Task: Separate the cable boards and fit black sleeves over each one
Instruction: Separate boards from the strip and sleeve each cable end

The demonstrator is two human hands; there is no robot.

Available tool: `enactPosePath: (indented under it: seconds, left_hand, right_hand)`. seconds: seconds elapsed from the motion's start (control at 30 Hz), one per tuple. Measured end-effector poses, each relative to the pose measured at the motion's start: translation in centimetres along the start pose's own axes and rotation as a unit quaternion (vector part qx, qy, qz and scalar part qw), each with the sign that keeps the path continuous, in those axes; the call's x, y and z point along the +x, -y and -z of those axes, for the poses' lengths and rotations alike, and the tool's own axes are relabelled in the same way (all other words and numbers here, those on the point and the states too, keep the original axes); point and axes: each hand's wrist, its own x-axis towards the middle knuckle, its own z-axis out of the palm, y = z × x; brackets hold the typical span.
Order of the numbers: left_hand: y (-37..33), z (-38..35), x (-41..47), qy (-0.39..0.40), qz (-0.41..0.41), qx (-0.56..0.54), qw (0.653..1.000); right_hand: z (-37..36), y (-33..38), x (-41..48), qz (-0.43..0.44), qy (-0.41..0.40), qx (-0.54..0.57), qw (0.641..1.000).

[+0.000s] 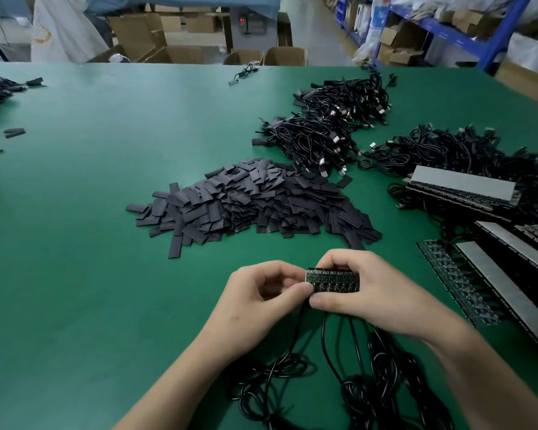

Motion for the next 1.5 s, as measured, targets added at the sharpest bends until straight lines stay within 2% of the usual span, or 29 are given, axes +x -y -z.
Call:
enactPosePath:
  seconds: [0.13, 0.43, 0.8, 1.5]
  left_hand:
    - [0.1, 0.1, 0.1, -0.036, -0.017, 0.024, 0.999]
    - [0.5, 0.3, 0.2, -0.008, 0.016, 0.013, 1.000]
    - [0.2, 0.7, 0.2, 0.013, 0.042, -0.058, 0.997]
    - [0.2, 0.8, 0.2, 0.021, 0.042, -0.067, 0.997]
  right_hand:
    - [-0.9, -0.3, -0.2, 0.012, -0.027, 0.017, 0.999]
    - [-1.5, -1.1, -0.2, -0.001, -0.086, -0.024, 0.996]
    - [-2.1, -1.5, 0.6, 0.012, -0.055, 0.051, 0.997]
    - [-2.1, -1.8, 0.5, 0.028, -0.036, 0.110, 0.993]
